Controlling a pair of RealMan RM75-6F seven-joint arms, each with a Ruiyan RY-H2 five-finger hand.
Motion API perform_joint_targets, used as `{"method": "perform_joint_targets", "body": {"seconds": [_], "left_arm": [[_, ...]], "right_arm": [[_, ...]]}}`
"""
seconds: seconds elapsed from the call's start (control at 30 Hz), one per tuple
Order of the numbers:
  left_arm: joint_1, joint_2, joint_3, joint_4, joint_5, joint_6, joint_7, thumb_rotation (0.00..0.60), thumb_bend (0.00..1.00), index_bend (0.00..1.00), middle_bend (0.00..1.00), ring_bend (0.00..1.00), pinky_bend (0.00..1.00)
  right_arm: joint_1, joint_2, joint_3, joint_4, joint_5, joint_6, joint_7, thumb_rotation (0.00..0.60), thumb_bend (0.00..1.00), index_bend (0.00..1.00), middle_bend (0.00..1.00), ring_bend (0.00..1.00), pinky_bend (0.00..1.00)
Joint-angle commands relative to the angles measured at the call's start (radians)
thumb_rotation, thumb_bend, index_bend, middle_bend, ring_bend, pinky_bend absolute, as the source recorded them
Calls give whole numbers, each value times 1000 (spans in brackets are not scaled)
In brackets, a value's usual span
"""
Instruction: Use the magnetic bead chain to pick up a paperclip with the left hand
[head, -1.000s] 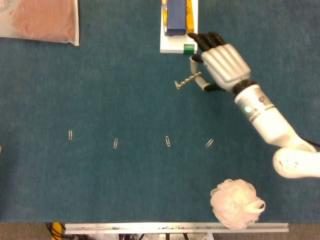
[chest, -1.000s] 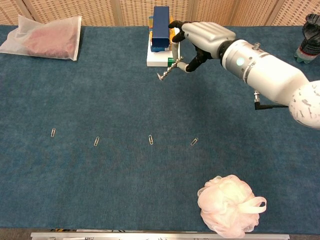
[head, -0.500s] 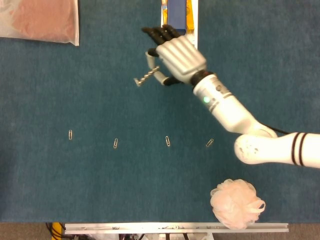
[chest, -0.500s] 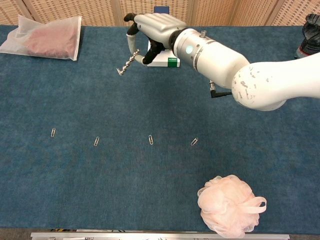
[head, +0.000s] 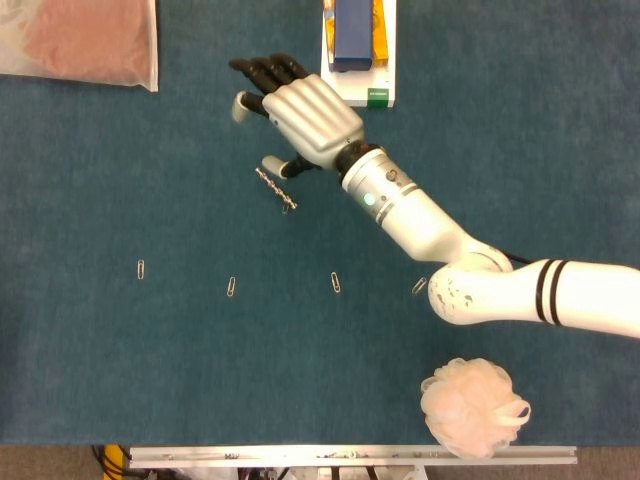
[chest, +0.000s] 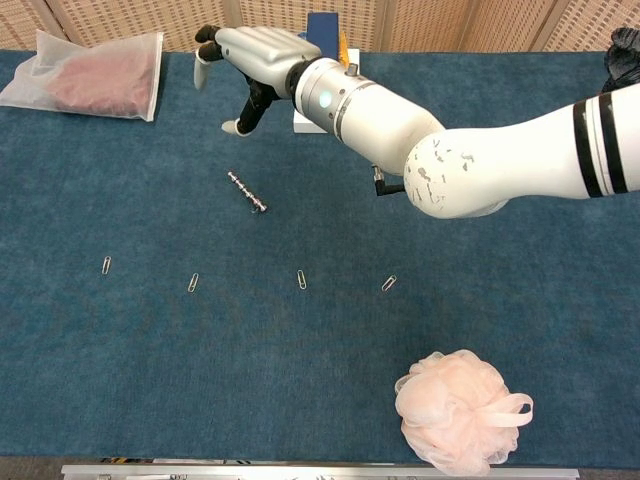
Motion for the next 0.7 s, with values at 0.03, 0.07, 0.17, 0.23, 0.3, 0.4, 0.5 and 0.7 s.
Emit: {"method": "perform_joint_targets", "body": {"seconds": [0.03,0.07,0.17,0.23,0.3,0.4,0.5,0.7], "left_arm": [[0,-1,0,-1,0,0,2,600,289,569,354,300,471],[1,0,-1,-2,-1,0,1,600,289,569,354,300,471],[1,3,-2,-6,2,4,7,600,289,569,354,300,470],[0,7,-2,-11,6,6,9,600,289,569,354,300,470],[-4,11,-4,-19,12,7,16,600,289,569,354,300,470],[-15,18,-10,-35,28,14,26,600,289,565,354,300,470],[-28,27,-14,-58,45,13,35,600,289,559,353,293,465],[-84,68,-23,-151,82,-28,10,600,289,526,307,246,266]], "right_arm": [[3,-6,5,9,-36,5,44,600,0,1,38,0,0],[0,-4,3,8,-48,9,53,600,0,0,38,0,0],[-18,17,-14,-7,-65,25,61,600,0,0,38,0,0],[-35,38,-29,-27,-68,41,53,600,0,0,38,0,0],[-63,75,-49,-67,-71,63,42,600,0,0,38,0,0],[-119,154,-88,-151,-79,104,21,600,0,0,41,0,0],[-171,228,-121,-223,-89,145,5,600,0,0,44,0,0],[-284,394,-184,-359,-121,232,-11,600,0,8,45,0,0]]}}
